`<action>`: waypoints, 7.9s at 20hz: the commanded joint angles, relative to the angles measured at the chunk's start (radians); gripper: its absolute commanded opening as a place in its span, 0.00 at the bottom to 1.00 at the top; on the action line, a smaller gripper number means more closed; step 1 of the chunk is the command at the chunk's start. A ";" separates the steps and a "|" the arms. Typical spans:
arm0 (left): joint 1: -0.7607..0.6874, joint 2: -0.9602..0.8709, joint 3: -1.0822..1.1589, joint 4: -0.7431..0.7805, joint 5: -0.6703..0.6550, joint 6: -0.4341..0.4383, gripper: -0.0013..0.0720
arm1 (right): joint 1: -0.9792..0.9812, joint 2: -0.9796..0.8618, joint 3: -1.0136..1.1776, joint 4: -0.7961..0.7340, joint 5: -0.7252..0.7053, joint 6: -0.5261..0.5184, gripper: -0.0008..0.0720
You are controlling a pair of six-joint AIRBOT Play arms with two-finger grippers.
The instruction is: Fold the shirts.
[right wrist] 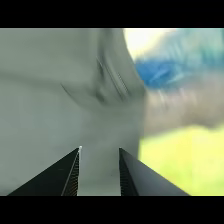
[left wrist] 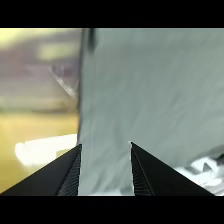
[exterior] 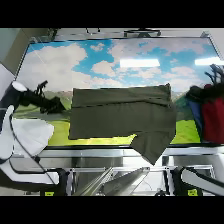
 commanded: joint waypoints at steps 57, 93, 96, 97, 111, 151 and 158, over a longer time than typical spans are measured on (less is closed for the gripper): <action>0.136 0.317 -0.388 -0.256 0.062 0.084 0.05 | -0.011 0.130 -0.343 0.429 0.045 -0.040 0.04; -0.262 -0.411 0.695 0.203 0.110 -0.246 0.37 | 0.269 -0.428 0.314 0.026 -0.267 -0.018 0.82; -0.231 -0.411 0.781 0.232 0.067 -0.247 0.37 | 0.201 -0.454 0.313 0.027 -0.161 -0.009 0.99; -0.219 -0.411 0.805 0.248 0.043 -0.247 0.37 | 0.181 -0.468 0.313 0.028 -0.140 0.000 0.99; -0.269 -0.410 0.845 0.243 -0.045 -0.250 0.37 | 0.172 -0.706 0.313 0.392 -0.047 -0.189 0.43; -0.193 0.192 0.565 -0.151 0.069 0.040 0.06 | 1.083 -0.715 0.600 0.750 -0.889 -0.383 0.12; -0.193 0.279 0.309 -0.151 0.140 0.069 0.06 | 1.059 -0.754 0.600 0.718 -0.850 -0.386 0.83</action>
